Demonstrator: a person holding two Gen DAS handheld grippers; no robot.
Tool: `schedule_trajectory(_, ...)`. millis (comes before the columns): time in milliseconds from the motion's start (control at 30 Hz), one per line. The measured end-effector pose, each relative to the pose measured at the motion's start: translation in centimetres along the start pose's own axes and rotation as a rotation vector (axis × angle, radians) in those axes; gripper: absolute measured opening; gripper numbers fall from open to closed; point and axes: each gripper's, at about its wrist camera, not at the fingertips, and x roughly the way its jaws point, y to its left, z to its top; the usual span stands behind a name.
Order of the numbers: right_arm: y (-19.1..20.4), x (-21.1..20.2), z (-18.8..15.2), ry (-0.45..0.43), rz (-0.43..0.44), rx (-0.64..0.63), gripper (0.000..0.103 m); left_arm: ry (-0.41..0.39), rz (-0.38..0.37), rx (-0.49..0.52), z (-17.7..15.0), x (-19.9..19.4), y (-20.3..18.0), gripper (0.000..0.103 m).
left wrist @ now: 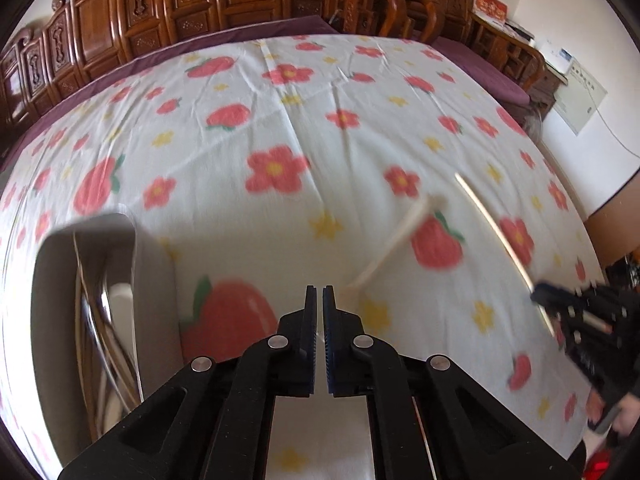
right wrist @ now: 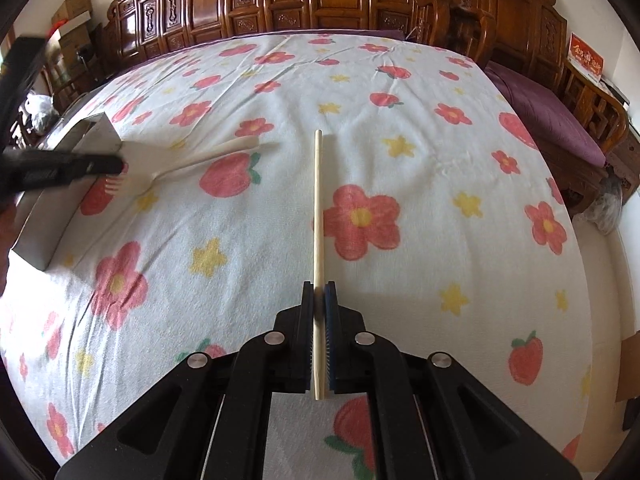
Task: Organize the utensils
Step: 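Grasp the white plastic fork by its handle with the left tool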
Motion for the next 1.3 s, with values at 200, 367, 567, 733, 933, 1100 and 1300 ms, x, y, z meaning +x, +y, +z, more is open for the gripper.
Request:
schedule_trajectory(200,1.0,-1.2,-0.6,-0.004,0.005,-0.002,0.006,0.008,-0.01,0.036,-2.6,-1.0,-2.0,0.003)
schedule_trajectory(367,2.3,-2.9,-0.9,-0.031,0.011,-0.028,0.006,-0.028,-0.004,0.042,-2.4,-2.1,-2.3,0.003)
schedule_trajectory(567,2.8,-3.2,-0.7,-0.037,0.014,-0.042,0.006,-0.025,-0.003,0.014,-1.9,-1.9,-1.3,0.031)
schedule_trajectory(733,3.0,-2.9,-0.8,-0.036,0.028,-0.035,0.006,0.016,0.004,-0.01,-2.4,-0.1,-0.7,0.031)
schedule_trajectory(933,3.4,-2.9,-0.9,-0.038,0.036,-0.044,0.006,0.041,-0.018,-0.03,-2.9,1.0,-0.9,0.025)
schedule_trajectory(1100,3.3,-3.1,-0.7,-0.044,0.04,-0.042,0.006,0.032,-0.004,-0.012,-2.9,1.1,-1.4,0.022)
schedule_trajectory(1300,3.4,-3.3,-0.8,-0.047,0.041,-0.042,0.006,-0.001,0.046,0.029,-3.5,1.0,-2.2,0.021)
